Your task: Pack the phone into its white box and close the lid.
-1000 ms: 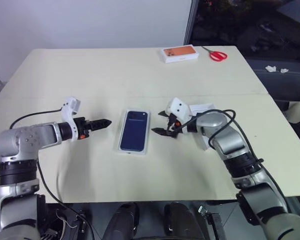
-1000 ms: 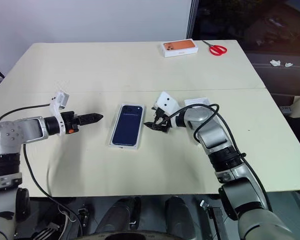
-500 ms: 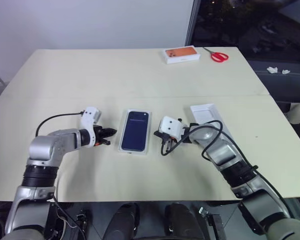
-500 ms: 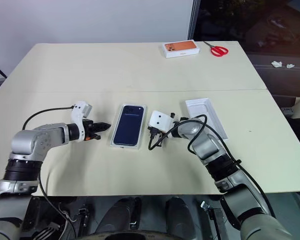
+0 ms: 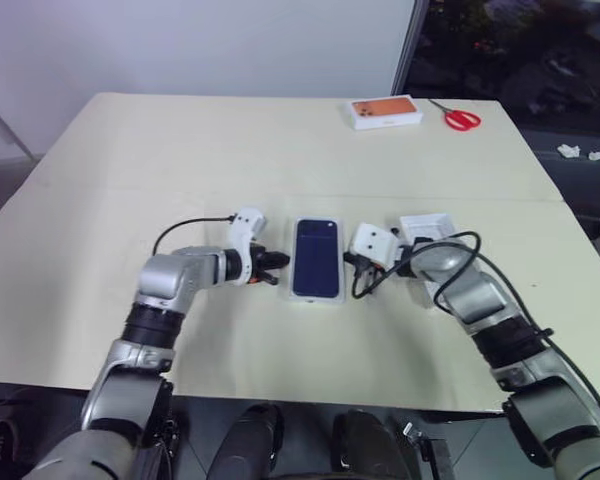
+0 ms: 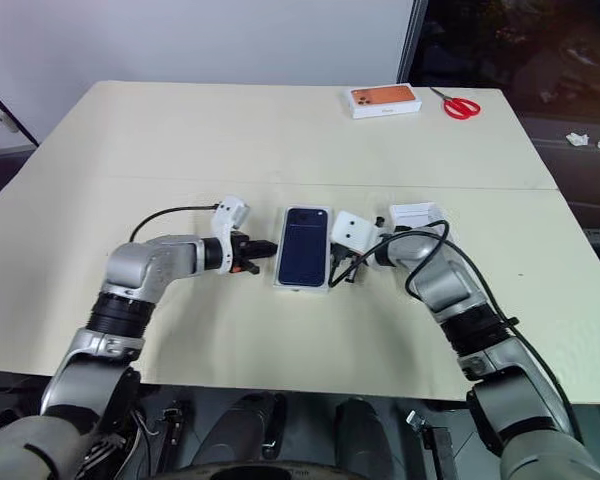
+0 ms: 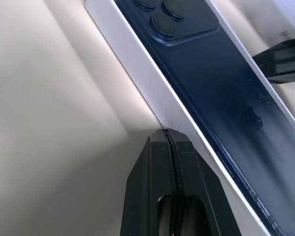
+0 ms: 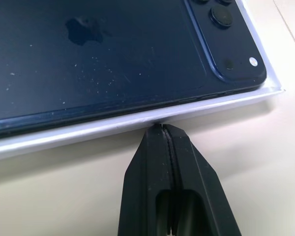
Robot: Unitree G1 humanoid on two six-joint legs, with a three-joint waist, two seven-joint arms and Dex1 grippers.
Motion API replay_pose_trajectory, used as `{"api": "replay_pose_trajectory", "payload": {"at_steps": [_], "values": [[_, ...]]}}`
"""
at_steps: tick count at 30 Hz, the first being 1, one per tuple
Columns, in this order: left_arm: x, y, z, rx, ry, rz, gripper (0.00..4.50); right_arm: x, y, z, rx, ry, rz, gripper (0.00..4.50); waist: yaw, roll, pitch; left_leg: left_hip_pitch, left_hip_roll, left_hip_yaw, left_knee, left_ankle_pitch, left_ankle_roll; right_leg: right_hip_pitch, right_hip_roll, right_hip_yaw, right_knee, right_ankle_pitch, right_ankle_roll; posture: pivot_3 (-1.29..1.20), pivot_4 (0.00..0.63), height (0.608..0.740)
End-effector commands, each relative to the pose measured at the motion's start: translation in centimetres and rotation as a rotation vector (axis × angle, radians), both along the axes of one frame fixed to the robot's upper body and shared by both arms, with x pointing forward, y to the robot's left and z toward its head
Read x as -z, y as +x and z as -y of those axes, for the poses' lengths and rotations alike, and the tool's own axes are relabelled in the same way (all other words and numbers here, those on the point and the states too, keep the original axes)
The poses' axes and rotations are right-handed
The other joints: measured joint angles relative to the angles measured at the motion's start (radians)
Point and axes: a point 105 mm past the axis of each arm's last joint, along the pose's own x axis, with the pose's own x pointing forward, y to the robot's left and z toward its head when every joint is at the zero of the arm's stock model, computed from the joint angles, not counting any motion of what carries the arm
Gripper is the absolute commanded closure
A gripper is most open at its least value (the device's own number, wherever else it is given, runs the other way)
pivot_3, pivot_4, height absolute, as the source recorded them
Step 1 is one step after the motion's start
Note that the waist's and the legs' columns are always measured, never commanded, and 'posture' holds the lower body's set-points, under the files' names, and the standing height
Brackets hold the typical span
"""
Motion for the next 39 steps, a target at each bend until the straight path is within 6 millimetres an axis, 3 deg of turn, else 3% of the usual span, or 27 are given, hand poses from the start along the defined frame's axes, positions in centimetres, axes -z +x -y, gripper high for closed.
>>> {"api": "replay_pose_trajectory", "payload": {"at_steps": [1,7,16,20,24,29,30,31,33,39], "values": [[0.4,-0.3,2.7,0.077,-0.003,-0.011,4.48,-0.2,-0.4,1.4,0.016,-0.015,0.005,4.50,-0.002,0.000,0.000,0.000,0.000,0.000,0.000,0.000,0.000,0.000,0.000,0.000,0.000,0.000,0.000,0.00,0.150,0.740],[-0.1,0.0,3.9,0.108,-0.034,-0.002,4.48,-0.1,-0.1,4.0,0.085,-0.059,0.017,4.50,-0.004,0.000,0.000,0.000,0.000,0.001,0.001,0.000,0.000,0.000,0.000,0.000,0.000,0.000,0.001,0.00,0.150,0.740],[0.0,0.7,2.1,0.058,-0.010,0.019,4.48,-0.4,0.0,3.4,0.062,-0.045,0.014,4.50,-0.007,0.000,0.000,0.000,0.001,0.001,0.000,0.001,-0.001,0.000,0.000,0.000,0.000,0.000,0.001,0.00,0.150,0.740],[-0.7,1.4,0.5,0.015,0.005,0.071,4.48,-1.0,-0.2,3.5,0.061,-0.037,0.010,4.50,-0.013,0.000,0.000,0.000,0.001,0.001,0.000,0.001,-0.001,0.000,0.000,0.000,0.000,0.000,0.001,0.00,0.150,0.740],[-3.0,1.4,-3.2,-0.030,-0.056,0.128,4.48,-4.9,-0.4,5.1,0.076,-0.086,0.078,4.50,-0.031,0.000,0.001,-0.002,0.002,0.001,0.000,0.001,-0.002,-0.004,0.000,0.000,0.001,0.000,0.001,0.00,0.150,0.740],[-4.6,1.1,-5.6,-0.041,-0.044,0.239,4.48,-6.5,-1.6,4.0,0.096,0.053,0.007,4.50,-0.038,0.000,0.002,-0.002,0.003,0.001,-0.002,0.001,-0.001,-0.005,0.000,0.001,0.001,0.000,0.001,0.00,0.150,0.740],[-5.0,1.0,-6.4,-0.043,-0.048,0.260,4.24,-6.6,-2.0,3.7,0.110,0.101,-0.025,3.99,-0.039,0.000,0.002,-0.002,0.003,0.001,-0.002,0.000,0.000,-0.005,0.000,0.001,0.001,0.000,0.001,0.00,0.150,0.740],[-5.5,0.9,-7.5,-0.059,-0.056,0.288,3.96,-6.4,-2.3,3.6,0.142,0.127,-0.059,3.82,-0.041,0.000,0.002,-0.002,0.004,0.001,-0.002,0.000,0.001,-0.005,0.001,0.001,0.001,0.000,0.001,0.00,0.150,0.740],[-5.9,0.6,-9.1,-0.074,-0.049,0.327,3.21,-5.9,-2.7,3.9,0.206,0.126,-0.090,2.83,-0.042,0.000,0.002,-0.002,0.004,0.001,-0.003,0.000,0.001,-0.006,0.001,0.002,0.001,0.000,0.001,0.00,0.150,0.740],[-5.0,-1.1,-12.0,-0.051,0.047,0.400,0.26,-5.3,-3.1,6.0,0.479,0.121,-0.165,0.00,-0.035,0.001,0.002,-0.002,0.004,0.001,-0.003,-0.001,0.001,-0.006,-0.001,0.003,0.001,0.000,0.000,0.00,0.150,0.740]]}}
